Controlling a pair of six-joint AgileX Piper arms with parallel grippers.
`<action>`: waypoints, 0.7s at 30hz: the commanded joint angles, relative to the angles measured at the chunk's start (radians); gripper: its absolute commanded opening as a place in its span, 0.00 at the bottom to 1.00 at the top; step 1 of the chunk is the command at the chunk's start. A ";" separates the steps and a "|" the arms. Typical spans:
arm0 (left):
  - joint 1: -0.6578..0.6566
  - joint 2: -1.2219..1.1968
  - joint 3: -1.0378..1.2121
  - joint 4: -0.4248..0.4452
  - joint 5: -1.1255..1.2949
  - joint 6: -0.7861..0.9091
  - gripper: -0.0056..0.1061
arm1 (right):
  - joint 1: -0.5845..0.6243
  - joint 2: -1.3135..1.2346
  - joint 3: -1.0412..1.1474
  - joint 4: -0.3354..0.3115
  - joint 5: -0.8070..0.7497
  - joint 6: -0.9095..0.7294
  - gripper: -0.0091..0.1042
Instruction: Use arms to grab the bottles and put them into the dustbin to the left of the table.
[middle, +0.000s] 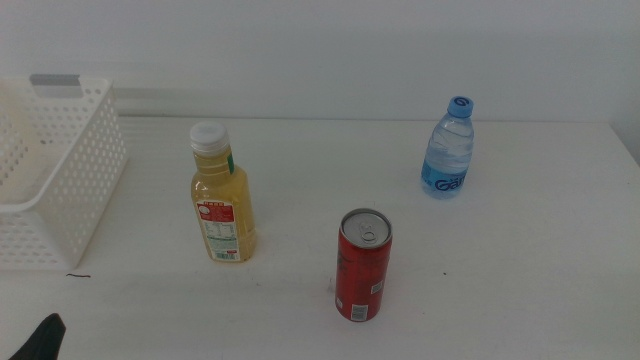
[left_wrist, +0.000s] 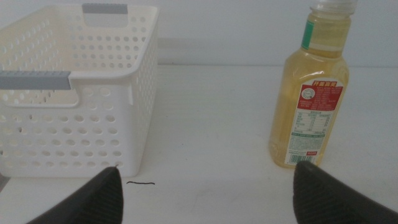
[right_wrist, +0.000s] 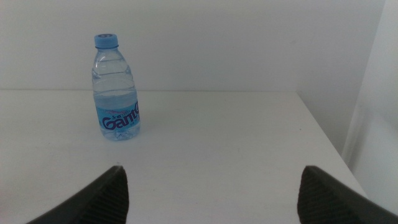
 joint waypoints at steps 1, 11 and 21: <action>-0.001 -0.003 0.000 0.000 -0.005 -0.001 0.89 | 0.005 -0.004 0.004 -0.003 -0.013 -0.003 0.89; -0.001 -0.003 0.000 -0.004 0.044 -0.001 0.89 | 0.005 -0.004 0.004 -0.003 -0.013 -0.003 0.89; -0.347 0.265 0.000 0.000 -0.322 -0.011 0.89 | 0.005 -0.004 0.004 -0.003 -0.013 -0.003 0.89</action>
